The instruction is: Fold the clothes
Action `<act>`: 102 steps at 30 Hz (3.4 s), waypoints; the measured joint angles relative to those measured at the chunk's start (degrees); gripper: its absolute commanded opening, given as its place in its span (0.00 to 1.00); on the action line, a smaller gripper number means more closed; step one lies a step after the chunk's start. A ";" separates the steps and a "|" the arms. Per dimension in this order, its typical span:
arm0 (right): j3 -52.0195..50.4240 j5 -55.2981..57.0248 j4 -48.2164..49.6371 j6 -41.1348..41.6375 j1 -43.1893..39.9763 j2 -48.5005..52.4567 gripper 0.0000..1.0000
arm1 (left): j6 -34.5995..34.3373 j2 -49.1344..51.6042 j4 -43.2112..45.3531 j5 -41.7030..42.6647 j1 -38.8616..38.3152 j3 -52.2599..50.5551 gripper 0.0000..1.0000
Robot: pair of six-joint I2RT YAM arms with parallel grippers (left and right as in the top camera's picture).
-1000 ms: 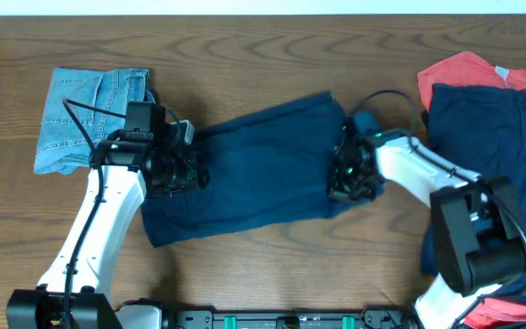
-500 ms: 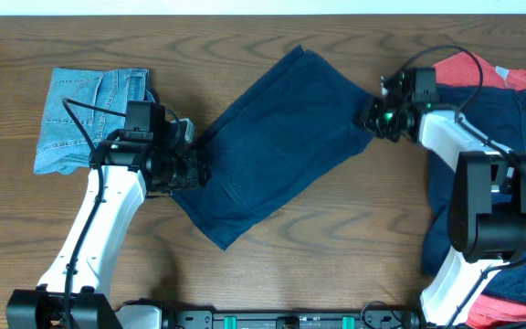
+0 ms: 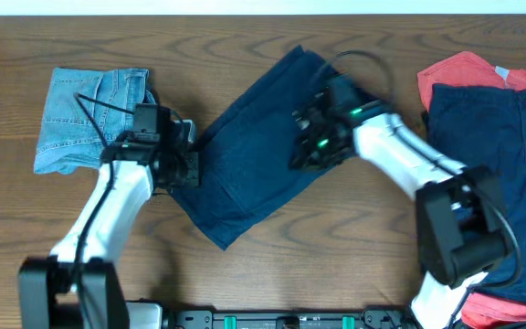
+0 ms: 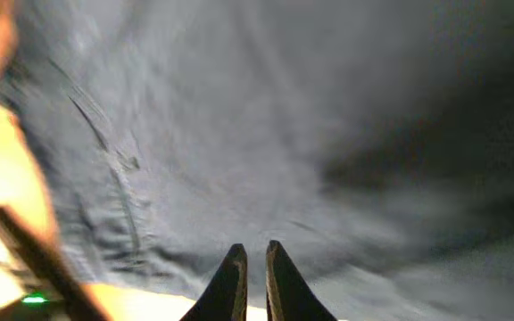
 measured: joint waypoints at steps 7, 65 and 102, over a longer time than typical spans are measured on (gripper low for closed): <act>-0.96 10.29 1.09 -0.17 4.61 4.85 0.03 | -0.46 9.42 2.58 -5.38 0.00 -0.57 0.32; -1.75 25.49 3.06 -4.13 -10.58 -12.41 0.20 | -20.72 0.98 11.13 -7.98 7.87 -12.37 0.21; -1.66 35.32 -19.39 9.88 3.43 2.99 0.07 | -3.37 -8.41 -11.72 5.60 9.62 -7.39 0.71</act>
